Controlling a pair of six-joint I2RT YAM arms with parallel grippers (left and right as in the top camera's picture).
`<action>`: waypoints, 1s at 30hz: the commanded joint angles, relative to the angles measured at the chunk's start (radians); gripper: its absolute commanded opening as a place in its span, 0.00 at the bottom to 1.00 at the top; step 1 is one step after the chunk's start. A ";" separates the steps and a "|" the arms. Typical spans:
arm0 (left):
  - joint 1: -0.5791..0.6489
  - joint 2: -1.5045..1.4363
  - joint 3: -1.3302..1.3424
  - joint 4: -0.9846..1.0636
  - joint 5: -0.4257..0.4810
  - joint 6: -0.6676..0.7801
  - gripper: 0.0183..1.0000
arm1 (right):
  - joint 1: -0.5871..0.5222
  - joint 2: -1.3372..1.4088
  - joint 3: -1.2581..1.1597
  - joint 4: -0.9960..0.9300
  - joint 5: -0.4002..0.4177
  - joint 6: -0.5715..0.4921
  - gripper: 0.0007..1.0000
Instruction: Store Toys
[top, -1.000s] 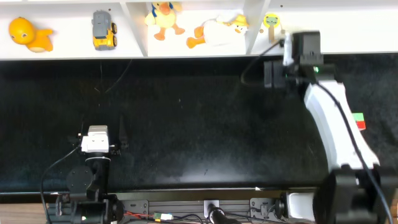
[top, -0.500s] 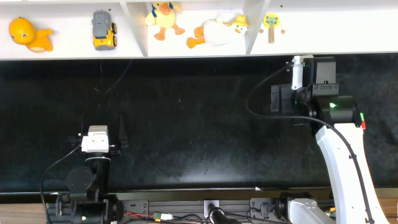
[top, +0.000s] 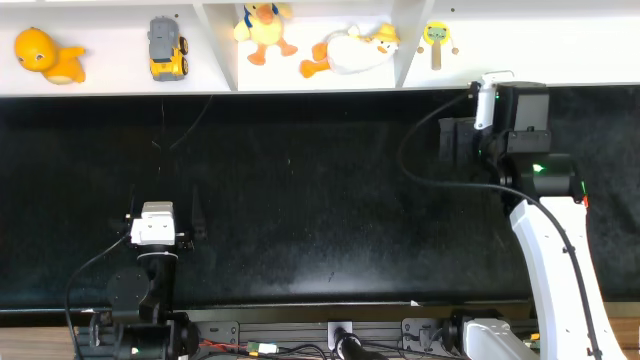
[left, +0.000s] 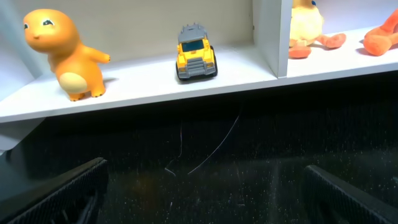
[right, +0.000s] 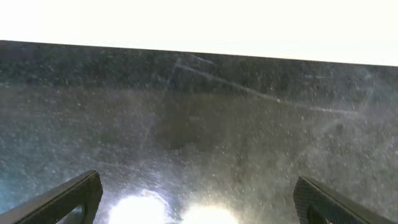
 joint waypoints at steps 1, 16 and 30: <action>0.000 -0.011 -0.007 0.003 -0.012 0.018 1.00 | -0.082 -0.005 -0.004 -0.047 -0.014 -0.003 0.99; 0.000 -0.011 -0.007 0.003 -0.012 0.018 1.00 | -0.738 0.002 -0.038 -0.201 -0.239 -0.745 1.00; 0.000 -0.011 -0.007 0.003 -0.012 0.018 1.00 | -1.017 0.208 -0.039 -0.153 -0.220 -1.022 1.00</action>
